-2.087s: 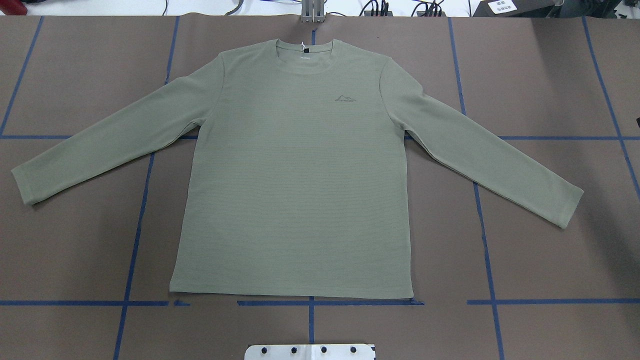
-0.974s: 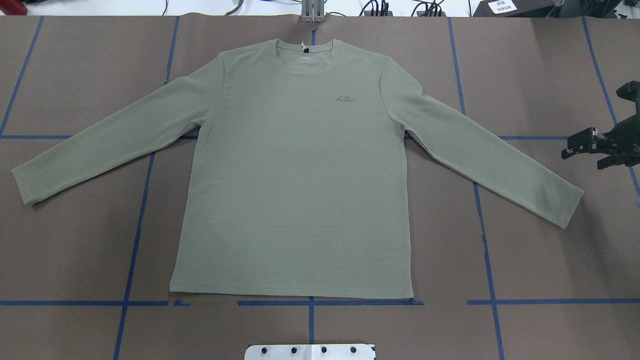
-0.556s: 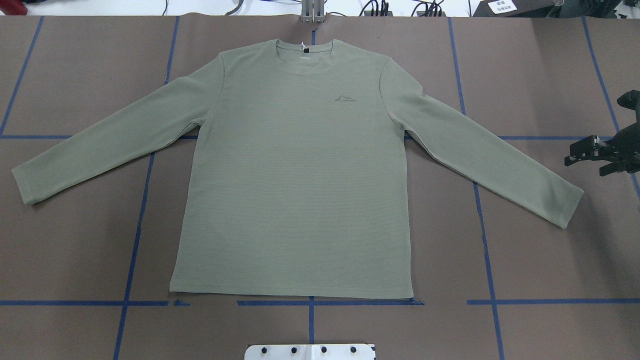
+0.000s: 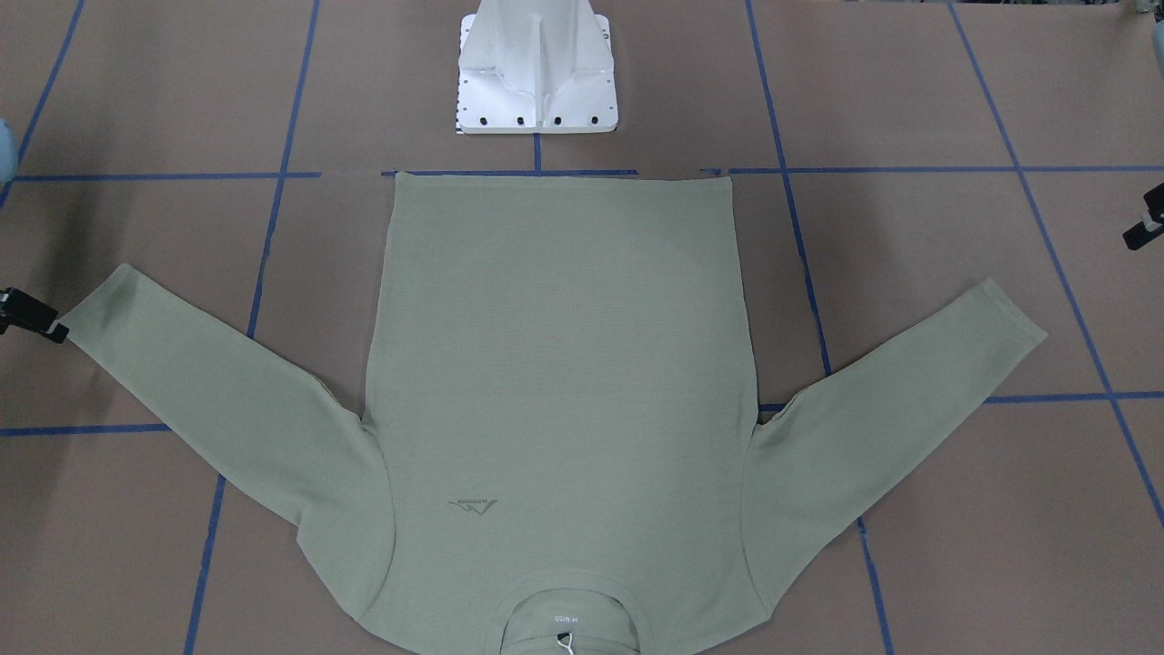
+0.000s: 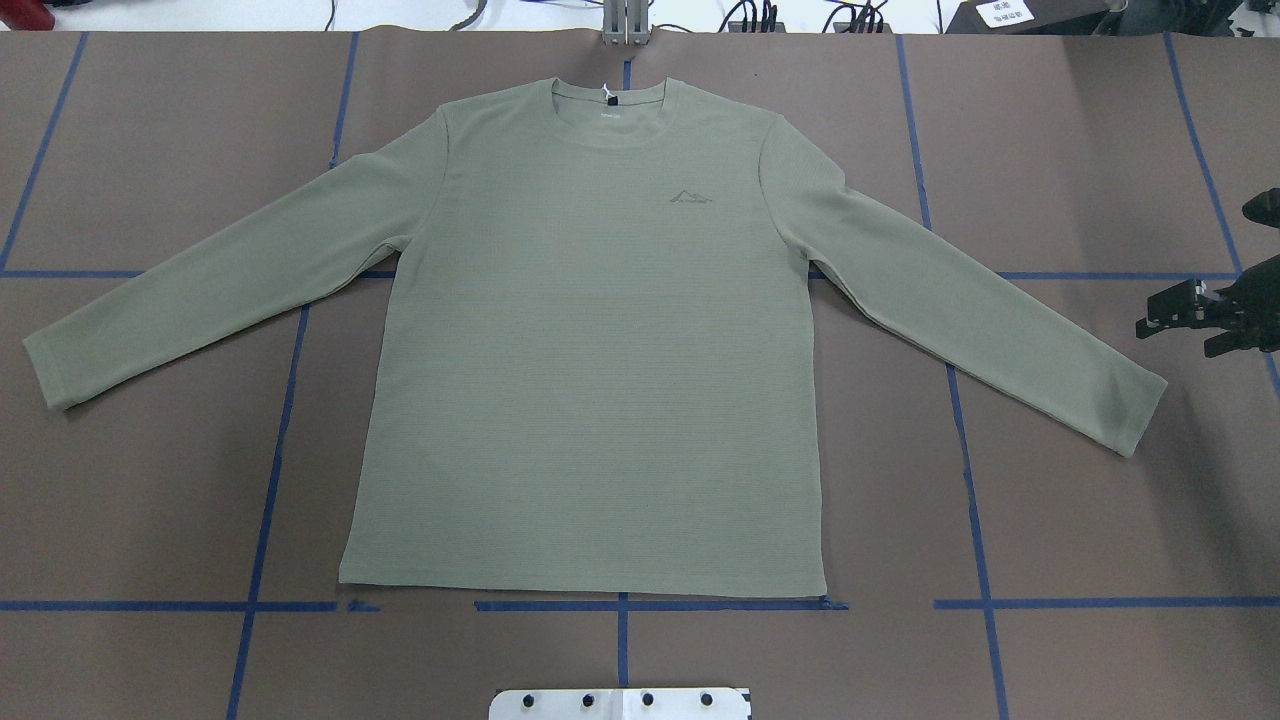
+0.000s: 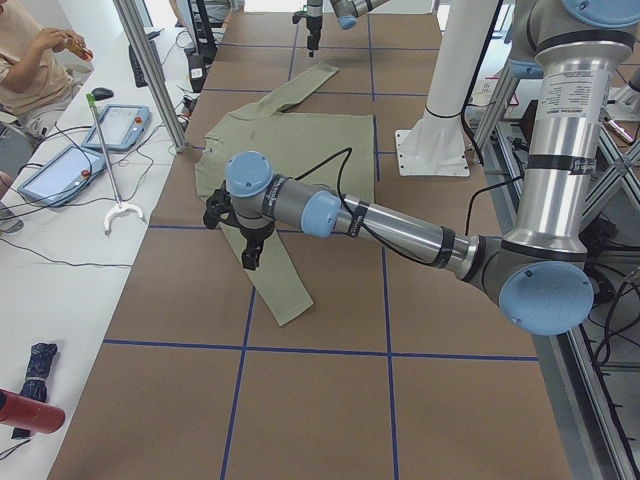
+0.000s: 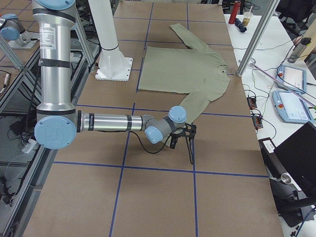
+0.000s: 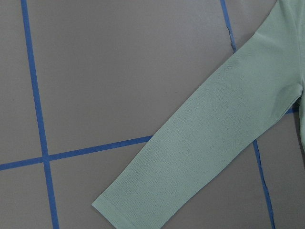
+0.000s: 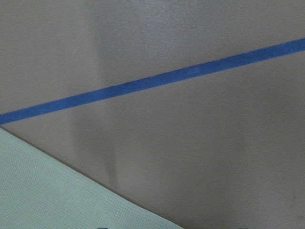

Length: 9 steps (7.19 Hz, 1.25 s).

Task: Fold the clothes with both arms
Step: 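Move the right gripper down to the cuff of the sleeve nearest it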

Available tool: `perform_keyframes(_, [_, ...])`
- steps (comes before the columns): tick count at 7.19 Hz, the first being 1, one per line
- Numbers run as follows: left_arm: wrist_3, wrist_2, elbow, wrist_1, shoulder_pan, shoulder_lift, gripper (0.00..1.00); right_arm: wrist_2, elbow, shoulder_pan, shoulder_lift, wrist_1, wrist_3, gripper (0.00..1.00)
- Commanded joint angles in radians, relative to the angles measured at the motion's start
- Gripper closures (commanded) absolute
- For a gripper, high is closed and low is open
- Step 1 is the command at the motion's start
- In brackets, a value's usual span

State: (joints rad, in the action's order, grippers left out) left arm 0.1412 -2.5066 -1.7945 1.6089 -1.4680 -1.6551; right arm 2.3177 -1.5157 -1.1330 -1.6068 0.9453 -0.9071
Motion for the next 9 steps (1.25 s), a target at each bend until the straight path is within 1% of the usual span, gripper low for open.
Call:
perform_keyframes(1, [0.000, 0.000, 0.000, 0.000, 0.000, 0.000, 0.00, -0.007, 0.000, 0.004, -0.001, -0.002, 0.001, 0.08])
perform_keyframes(3, [-0.002, 0.002, 0.000, 0.000, 0.000, 0.000, 0.00, -0.011, 0.008, 0.030, -0.002, 0.000, -0.002, 0.08])
perform_keyframes(4, [0.000, 0.002, 0.000, 0.000, 0.000, 0.000, 0.00, -0.009, 0.043, 0.039, -0.001, -0.008, 0.001, 0.10])
perform_keyframes(6, [0.001, 0.002, -0.002, 0.000, 0.000, 0.000, 0.00, -0.011, 0.046, 0.047, -0.001, -0.008, 0.001, 0.12])
perform_keyframes(7, [0.000, 0.002, -0.002, 0.000, 0.000, 0.001, 0.00, -0.009, 0.046, 0.047, -0.001, -0.008, -0.001, 0.19])
perform_keyframes(8, [0.000, 0.002, -0.002, 0.000, 0.000, 0.001, 0.00, -0.011, 0.049, 0.050, -0.001, -0.008, -0.001, 0.22])
perform_keyframes(9, [0.000, 0.000, -0.002, 0.000, 0.000, 0.004, 0.00, -0.012, 0.052, 0.055, -0.001, -0.008, -0.001, 0.22])
